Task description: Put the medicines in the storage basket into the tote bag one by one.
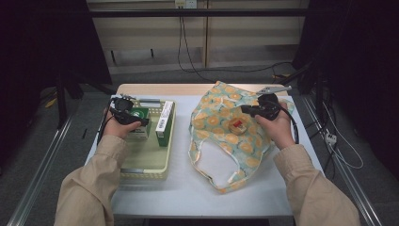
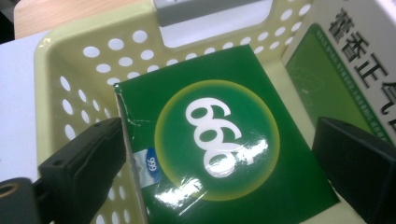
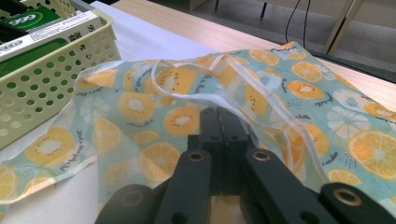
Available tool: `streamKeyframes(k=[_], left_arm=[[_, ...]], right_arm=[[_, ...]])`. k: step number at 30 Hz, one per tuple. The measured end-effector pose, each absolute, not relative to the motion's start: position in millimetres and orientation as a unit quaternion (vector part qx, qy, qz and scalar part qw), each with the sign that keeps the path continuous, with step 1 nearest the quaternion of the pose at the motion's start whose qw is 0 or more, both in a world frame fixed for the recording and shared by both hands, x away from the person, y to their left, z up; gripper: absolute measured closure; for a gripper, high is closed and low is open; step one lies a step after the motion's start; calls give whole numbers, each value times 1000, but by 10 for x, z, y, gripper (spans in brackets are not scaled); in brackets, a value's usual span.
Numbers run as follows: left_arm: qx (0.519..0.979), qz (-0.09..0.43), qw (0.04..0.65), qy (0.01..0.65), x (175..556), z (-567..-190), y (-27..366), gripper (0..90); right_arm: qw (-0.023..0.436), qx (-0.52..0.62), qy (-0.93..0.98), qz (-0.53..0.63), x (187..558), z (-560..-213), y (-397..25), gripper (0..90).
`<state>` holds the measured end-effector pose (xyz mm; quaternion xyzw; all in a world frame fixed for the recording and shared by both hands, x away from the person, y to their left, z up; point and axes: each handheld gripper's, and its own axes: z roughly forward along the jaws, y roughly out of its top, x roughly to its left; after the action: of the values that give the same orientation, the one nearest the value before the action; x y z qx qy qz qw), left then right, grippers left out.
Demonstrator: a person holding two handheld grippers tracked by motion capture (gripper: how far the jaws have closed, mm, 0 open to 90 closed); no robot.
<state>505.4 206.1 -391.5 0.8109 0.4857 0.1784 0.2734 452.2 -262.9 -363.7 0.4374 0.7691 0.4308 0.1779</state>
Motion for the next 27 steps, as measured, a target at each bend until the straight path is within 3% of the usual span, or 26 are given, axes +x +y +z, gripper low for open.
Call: streamKeyframes(k=[10,15,27], left_arm=[[807,161,265,503,5068,-3975,2026,78],[806,157,265,505,5044,-3946,2014,155],[809,131,267,507,4986,-3842,1984,179]], right_arm=[[178,437,769,430,4522,-3644,-2622,900],[177,438,771,427,4512,-3642,-2629,900],[178,440,768,429,4498,-3628,-2652,900]])
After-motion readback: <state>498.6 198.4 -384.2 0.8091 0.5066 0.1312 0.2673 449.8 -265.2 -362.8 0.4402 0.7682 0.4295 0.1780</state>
